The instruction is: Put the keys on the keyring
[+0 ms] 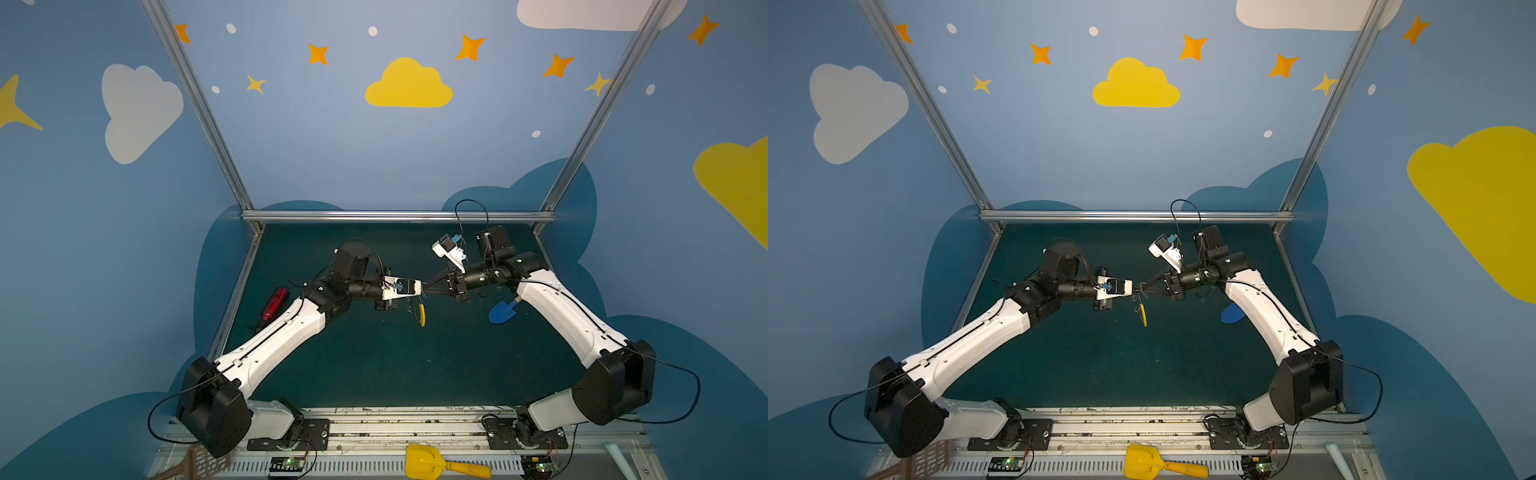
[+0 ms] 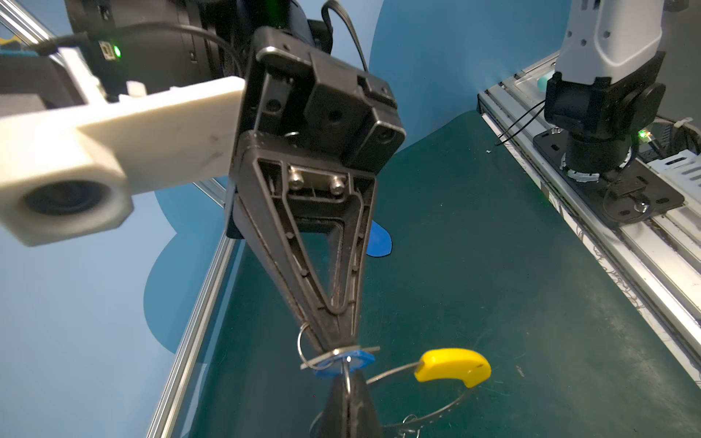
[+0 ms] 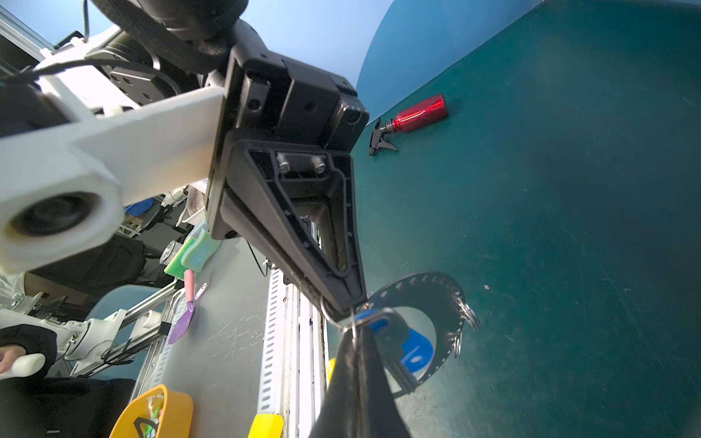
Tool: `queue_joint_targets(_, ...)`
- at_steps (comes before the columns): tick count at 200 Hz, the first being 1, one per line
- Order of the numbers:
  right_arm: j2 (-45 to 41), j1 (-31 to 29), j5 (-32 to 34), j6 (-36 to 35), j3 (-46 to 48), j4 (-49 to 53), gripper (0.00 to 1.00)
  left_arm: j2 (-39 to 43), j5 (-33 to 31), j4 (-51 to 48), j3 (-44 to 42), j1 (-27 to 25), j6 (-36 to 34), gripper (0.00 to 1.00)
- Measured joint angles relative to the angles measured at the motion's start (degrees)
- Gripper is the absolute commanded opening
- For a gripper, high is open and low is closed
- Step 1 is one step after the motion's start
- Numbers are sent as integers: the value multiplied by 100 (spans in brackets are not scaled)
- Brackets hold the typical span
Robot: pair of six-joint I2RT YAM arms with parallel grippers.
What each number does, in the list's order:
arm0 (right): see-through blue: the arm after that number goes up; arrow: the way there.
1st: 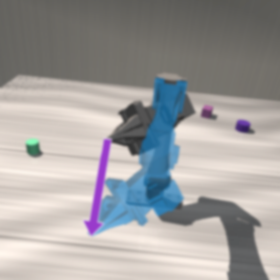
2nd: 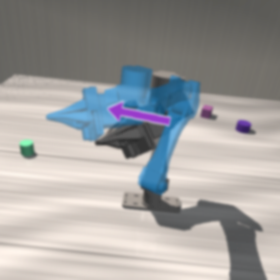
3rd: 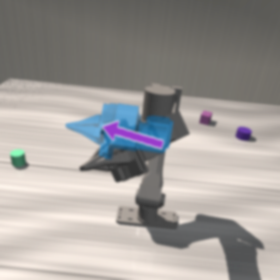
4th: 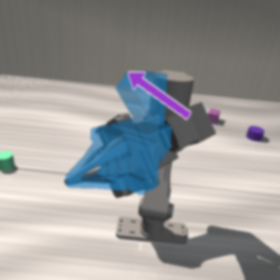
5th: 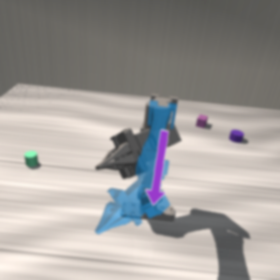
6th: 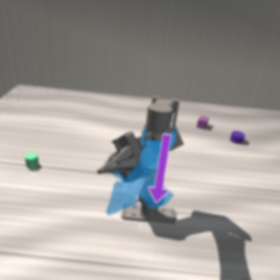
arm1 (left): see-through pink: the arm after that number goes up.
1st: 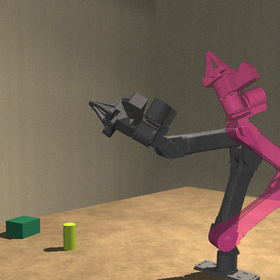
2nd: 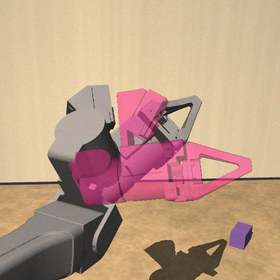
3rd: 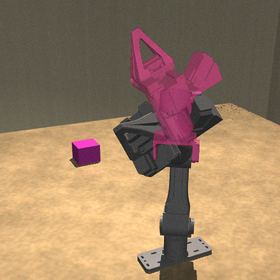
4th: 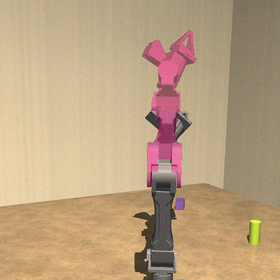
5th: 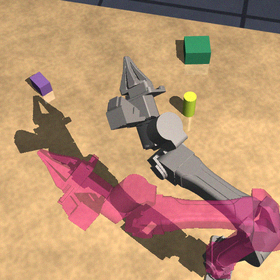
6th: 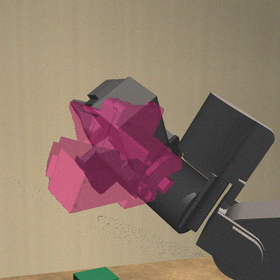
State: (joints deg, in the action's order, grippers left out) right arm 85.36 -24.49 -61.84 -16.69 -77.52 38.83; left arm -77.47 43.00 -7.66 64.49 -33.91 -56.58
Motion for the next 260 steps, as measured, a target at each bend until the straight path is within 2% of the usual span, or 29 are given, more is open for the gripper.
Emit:
queue_joint_targets(87,-411,-24,96,-184,527,-177,0,0,-306,-11,0,-24,247,4)
queue_joint_targets(260,-361,-72,74,-170,474,-299,0,0,-223,83,0,-98,247,4)
